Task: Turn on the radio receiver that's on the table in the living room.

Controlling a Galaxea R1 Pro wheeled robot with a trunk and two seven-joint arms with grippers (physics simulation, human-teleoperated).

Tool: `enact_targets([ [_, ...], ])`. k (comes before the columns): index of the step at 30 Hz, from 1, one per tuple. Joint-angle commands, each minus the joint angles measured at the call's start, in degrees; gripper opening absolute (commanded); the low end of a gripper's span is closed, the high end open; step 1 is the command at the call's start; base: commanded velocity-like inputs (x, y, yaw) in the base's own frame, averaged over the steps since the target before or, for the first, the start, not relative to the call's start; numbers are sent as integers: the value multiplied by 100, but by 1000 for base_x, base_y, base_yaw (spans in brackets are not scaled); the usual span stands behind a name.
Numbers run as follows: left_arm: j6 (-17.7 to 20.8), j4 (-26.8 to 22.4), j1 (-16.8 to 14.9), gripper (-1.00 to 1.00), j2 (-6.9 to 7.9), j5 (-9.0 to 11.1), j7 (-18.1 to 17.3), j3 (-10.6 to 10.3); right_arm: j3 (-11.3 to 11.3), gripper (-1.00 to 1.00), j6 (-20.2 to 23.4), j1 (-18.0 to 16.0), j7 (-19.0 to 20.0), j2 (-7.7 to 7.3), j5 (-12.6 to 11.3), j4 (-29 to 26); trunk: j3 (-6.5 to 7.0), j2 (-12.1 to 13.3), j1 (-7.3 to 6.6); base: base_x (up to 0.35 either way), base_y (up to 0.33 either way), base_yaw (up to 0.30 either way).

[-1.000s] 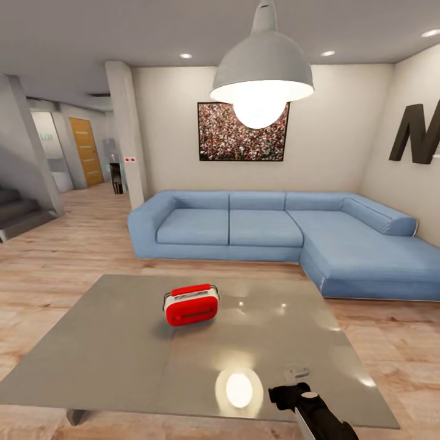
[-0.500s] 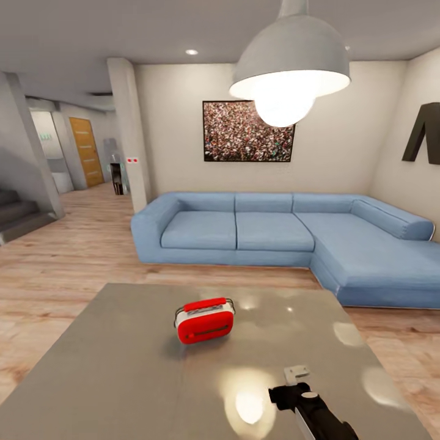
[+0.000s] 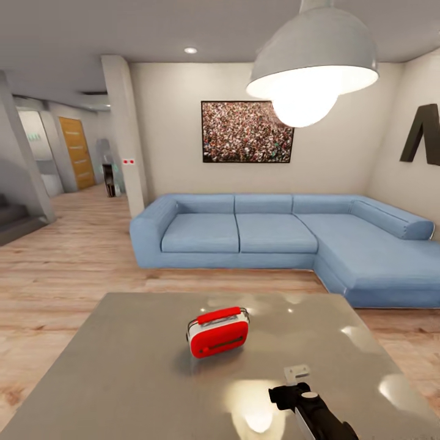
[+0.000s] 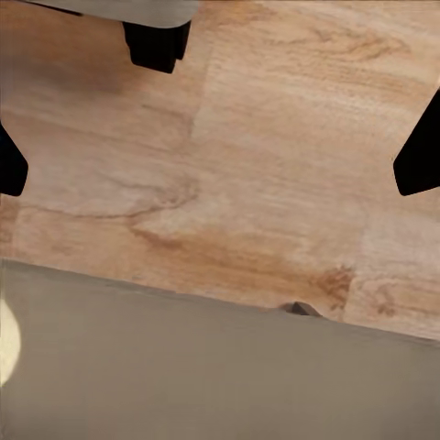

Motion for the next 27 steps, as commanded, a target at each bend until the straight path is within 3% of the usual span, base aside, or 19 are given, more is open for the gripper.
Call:
enact_targets([
  [1, 0, 1, -1, 100, 0, 0, 0, 0, 0, 100, 0, 0, 0, 0, 0, 0, 5, 0, 0, 108, 294, -243],
  [11, 0, 0, 0, 100, 0, -3, 0, 0, 0, 100, -3, 0, 0, 0, 0, 0, 14, 0, 0, 106, 289, -49],
  [20, -39, -4, 1, 100, -13, -2, 16, 4, 0, 100, -5, 0, 0, 0, 0, 0, 14, 0, 0, 15, 38, 0],
  [22, -392, -6, 0, 100, -46, -6, 21, 17, 0, 100, -4, 0, 0, 0, 0, 0, 14, 0, 0, 0, 1, 0],
  [23, -812, 1, 0, 100, -65, -34, 27, 28, 0, 100, -1, 0, 0, 0, 5, 0, 14, 0, 0, 0, 0, 0],
  [27, -1258, 14, 0, 100, -76, -51, 30, 37, -17, 100, 4, 0, -10, 0, 33, -30, 14, 0, 0, 0, 0, 0],
])
